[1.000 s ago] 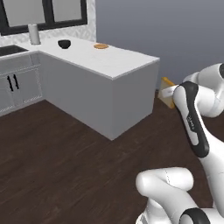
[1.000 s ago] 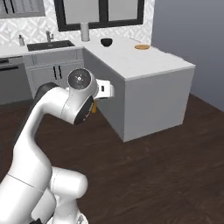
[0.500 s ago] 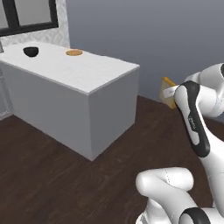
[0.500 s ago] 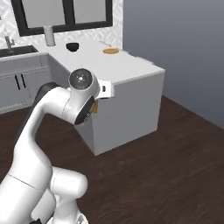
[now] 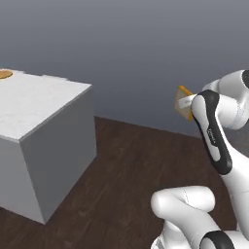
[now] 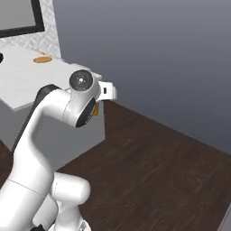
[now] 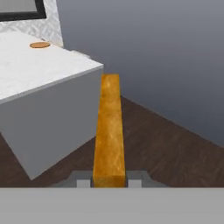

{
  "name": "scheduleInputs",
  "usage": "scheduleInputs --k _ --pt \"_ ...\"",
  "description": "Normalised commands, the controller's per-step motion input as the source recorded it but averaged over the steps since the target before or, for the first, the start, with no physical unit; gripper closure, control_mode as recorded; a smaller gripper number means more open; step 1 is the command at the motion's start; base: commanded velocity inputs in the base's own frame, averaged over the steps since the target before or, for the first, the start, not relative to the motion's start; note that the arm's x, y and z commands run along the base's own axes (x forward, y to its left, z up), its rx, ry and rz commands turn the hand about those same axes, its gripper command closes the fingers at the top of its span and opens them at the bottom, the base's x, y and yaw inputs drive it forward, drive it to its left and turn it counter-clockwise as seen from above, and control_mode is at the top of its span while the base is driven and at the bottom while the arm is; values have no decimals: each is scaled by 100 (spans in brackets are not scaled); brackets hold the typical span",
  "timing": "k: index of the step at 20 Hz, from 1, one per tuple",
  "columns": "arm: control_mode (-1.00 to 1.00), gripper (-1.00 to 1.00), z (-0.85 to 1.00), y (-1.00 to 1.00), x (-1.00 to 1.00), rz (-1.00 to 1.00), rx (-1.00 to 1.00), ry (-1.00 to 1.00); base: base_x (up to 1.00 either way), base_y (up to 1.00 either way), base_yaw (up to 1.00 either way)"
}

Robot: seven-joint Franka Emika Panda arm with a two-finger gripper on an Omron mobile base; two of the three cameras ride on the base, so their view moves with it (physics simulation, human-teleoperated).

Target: Start the toaster. Once the lever pops up, take the bread to the plate on the dining counter.

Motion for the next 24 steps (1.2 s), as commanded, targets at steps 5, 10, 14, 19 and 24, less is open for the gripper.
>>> scheduleInputs --k 5,10,14,19,24 --pt "100 100 0 0 0 0 0 0 100 2 -22" --pt "100 100 0 0 0 0 0 0 100 1 4" --pt "100 100 0 0 0 0 0 0 100 -3 16" --pt "100 100 0 0 0 0 0 0 100 -16 23" --pt "100 100 0 0 0 0 0 0 100 -26 41"
